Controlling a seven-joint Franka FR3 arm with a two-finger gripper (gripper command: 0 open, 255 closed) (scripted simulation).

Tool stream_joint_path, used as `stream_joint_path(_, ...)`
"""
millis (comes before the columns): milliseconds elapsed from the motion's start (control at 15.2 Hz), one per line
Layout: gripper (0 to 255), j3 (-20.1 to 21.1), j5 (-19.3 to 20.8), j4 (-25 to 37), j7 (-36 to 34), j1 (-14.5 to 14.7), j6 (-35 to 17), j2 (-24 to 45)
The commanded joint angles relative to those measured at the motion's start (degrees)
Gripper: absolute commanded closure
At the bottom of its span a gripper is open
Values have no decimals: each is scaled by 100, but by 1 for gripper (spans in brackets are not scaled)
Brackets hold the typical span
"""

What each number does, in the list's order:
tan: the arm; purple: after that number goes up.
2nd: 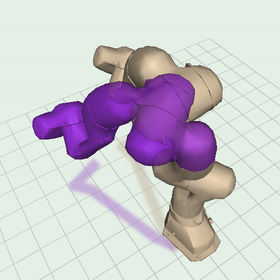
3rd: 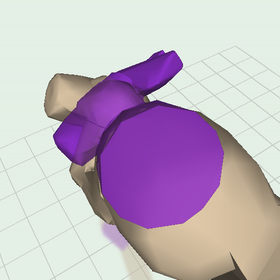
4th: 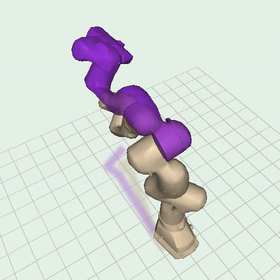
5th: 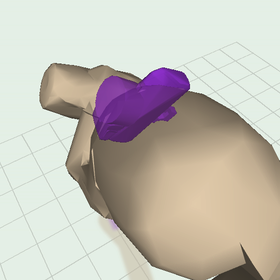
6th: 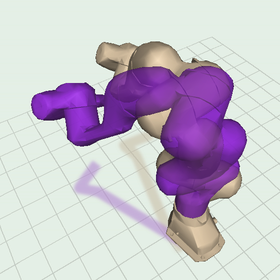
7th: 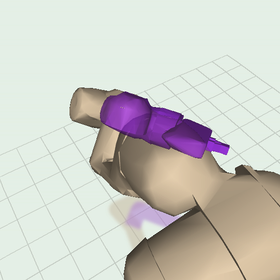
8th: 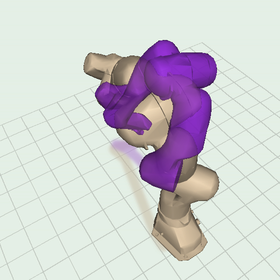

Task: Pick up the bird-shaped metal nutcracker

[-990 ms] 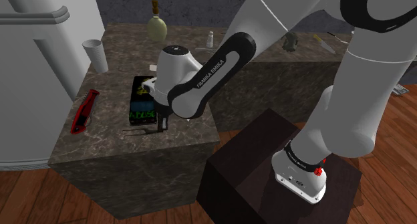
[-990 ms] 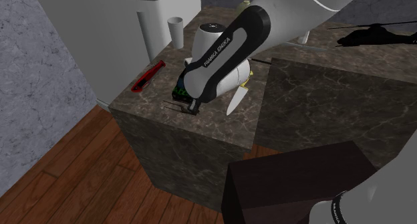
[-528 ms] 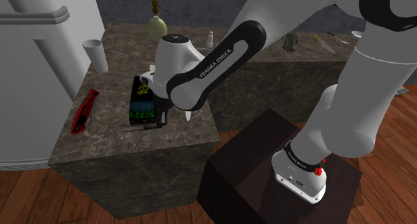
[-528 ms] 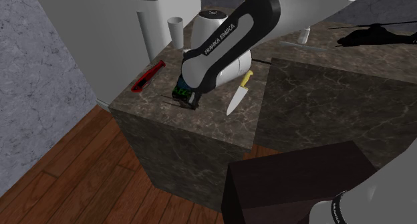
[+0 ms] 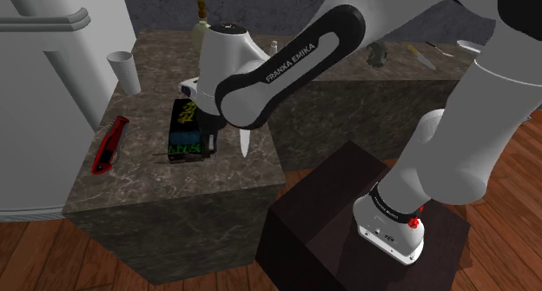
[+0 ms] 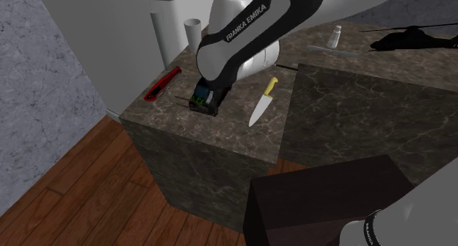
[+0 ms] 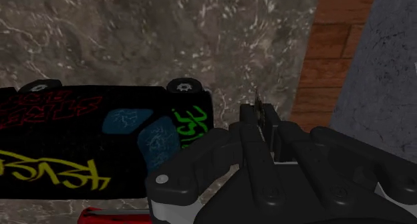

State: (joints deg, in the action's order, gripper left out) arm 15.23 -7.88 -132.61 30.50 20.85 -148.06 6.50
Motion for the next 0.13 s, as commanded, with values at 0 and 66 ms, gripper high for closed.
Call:
stream_joint_path(0,255,-2,-27,12,27,-16,106,-91)
stream_joint_path(66,255,-2,-28,11,27,-16,106,-91)
